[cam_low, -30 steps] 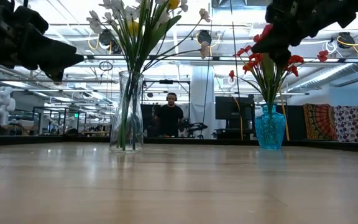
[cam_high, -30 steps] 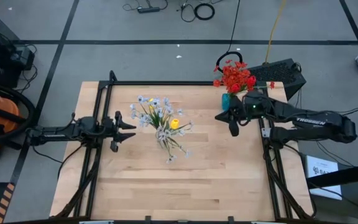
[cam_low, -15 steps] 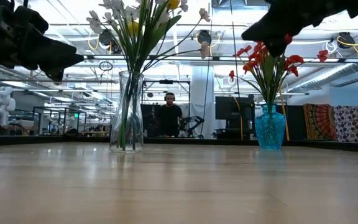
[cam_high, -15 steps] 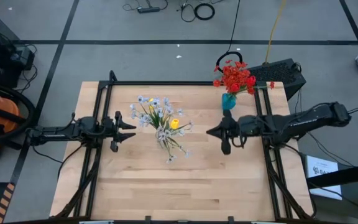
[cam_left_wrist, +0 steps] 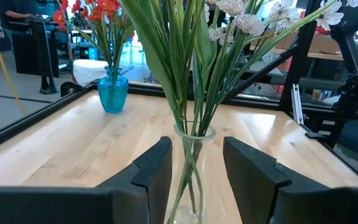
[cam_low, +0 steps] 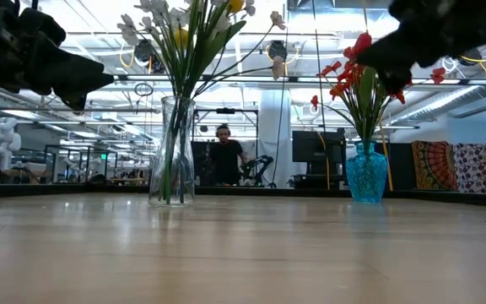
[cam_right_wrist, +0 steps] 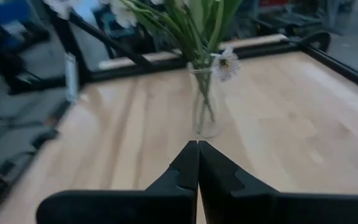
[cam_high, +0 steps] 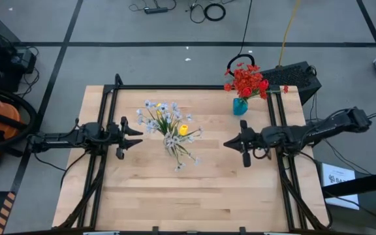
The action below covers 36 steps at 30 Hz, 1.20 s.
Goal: Sort flowers into vase by color
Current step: Return to Home Position
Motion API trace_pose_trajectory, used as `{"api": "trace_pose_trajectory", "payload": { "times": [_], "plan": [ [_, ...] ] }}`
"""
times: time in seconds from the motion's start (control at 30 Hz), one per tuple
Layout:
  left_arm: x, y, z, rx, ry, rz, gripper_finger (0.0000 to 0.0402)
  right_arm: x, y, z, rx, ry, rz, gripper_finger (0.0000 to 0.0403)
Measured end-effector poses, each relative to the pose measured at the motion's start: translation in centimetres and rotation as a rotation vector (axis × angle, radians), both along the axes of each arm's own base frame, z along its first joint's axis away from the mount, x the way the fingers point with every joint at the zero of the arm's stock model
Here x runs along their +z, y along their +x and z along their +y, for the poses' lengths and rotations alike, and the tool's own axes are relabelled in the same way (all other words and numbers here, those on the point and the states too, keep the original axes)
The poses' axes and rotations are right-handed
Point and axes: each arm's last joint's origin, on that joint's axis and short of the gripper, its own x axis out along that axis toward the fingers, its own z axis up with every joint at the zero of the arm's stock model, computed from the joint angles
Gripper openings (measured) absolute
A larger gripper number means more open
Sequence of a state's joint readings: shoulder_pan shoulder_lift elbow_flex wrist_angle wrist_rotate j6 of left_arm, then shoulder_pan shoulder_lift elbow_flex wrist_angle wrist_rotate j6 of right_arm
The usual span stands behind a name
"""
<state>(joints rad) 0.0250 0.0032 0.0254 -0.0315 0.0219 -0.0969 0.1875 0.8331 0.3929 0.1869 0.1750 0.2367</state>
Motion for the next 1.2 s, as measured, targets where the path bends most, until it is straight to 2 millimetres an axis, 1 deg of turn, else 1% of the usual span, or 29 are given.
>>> {"api": "trace_pose_trajectory", "payload": {
  "times": [0.2, 0.33, 0.47, 0.6, 0.8, 0.87, 1.0, 1.1, 1.2],
  "plan": [
    [0.0, 0.0, 0.0, 0.000, 0.000, 0.000, 0.0151, -3.6, -2.6, -0.8, 0.015, 0.039, -0.098, 0.0000],
    [0.0, 0.0, 0.0, 0.000, 0.000, 0.000, 0.0151, -4.9, -4.0, -1.1, 0.061, 0.029, -0.143, 0.0000],
    [0.0, 0.0, 0.0, 0.000, 0.000, 0.000, 0.0151, -6.0, -5.3, -1.6, 0.059, 0.000, -0.194, 0.0000],
    [0.0, 0.0, 0.0, 0.000, 0.000, 0.001, 0.0151, -5.8, -5.9, -1.7, 0.102, -0.035, -0.217, 0.0000],
    [0.0, 0.0, 0.0, 0.000, 0.000, 0.000, 0.0151, -5.2, -6.6, -2.1, 0.026, -0.057, -0.279, 0.0000],
    [0.0, 0.0, 0.0, 0.000, 0.000, 0.001, 0.0151, -5.2, -6.9, -2.1, 0.025, -0.029, -0.274, 0.0000],
    [0.0, 0.0, 0.0, 0.000, 0.000, 0.001, 0.0151, -6.0, -7.3, -2.2, 0.015, 0.056, -0.203, 0.0000],
    [0.0, 0.0, 0.0, 0.000, 0.000, 0.001, 0.0151, -6.0, -7.6, -2.2, 0.005, 0.091, -0.207, 0.0000],
    [0.0, 0.0, 0.0, 0.000, 0.000, 0.001, 0.0151, -5.7, -7.8, -2.3, -0.036, 0.079, -0.237, 0.0000]
  ]
}}
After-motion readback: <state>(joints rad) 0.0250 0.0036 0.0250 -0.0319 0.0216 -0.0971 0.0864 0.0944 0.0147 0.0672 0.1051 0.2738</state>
